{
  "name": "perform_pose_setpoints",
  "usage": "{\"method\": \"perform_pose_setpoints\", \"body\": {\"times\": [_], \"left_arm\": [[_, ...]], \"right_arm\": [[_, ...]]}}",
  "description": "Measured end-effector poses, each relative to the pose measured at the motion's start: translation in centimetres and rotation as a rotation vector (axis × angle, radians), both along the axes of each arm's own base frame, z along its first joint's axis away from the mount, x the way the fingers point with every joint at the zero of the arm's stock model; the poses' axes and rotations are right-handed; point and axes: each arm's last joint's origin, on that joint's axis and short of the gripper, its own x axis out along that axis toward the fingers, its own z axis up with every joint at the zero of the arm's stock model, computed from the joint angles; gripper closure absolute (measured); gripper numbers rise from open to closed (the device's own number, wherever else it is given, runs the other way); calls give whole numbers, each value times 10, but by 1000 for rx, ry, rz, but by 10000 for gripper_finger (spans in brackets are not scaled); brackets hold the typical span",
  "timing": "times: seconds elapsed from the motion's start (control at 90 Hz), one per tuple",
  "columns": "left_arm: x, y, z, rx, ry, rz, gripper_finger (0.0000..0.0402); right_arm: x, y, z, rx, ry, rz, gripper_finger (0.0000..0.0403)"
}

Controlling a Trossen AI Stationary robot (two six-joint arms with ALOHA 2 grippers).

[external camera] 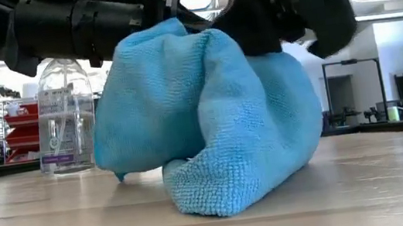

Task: Apply microfiber cloth
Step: Wipe the front of the cellphone with a microfiber cloth

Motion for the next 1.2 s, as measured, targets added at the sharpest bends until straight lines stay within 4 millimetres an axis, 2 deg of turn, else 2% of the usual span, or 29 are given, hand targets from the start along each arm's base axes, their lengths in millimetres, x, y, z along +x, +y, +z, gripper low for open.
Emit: {"method": "perform_pose_setpoints", "body": {"times": [0.167,0.322,0.478,0.644,0.867,1.089,1.2], "left_arm": [[0,0,1,10,-5,-4,395],[1,0,5,5,-31,-11,395],[1,-1,6,1,-38,-16,395],[1,-2,5,6,-31,-46,395],[0,-2,0,14,0,-62,395],[0,-3,-1,19,6,-85,395],[1,-3,3,15,-20,-89,395]], "right_arm": [[-13,9,-3,5,56,-15,403],[-25,11,14,-83,-16,-166,403],[-24,5,27,-82,-76,-231,403],[-9,1,24,35,-74,-95,403],[5,-3,8,47,-82,-19,403],[-8,10,4,-4,-11,4,403],[-18,17,11,-37,-9,-19,403]]}}
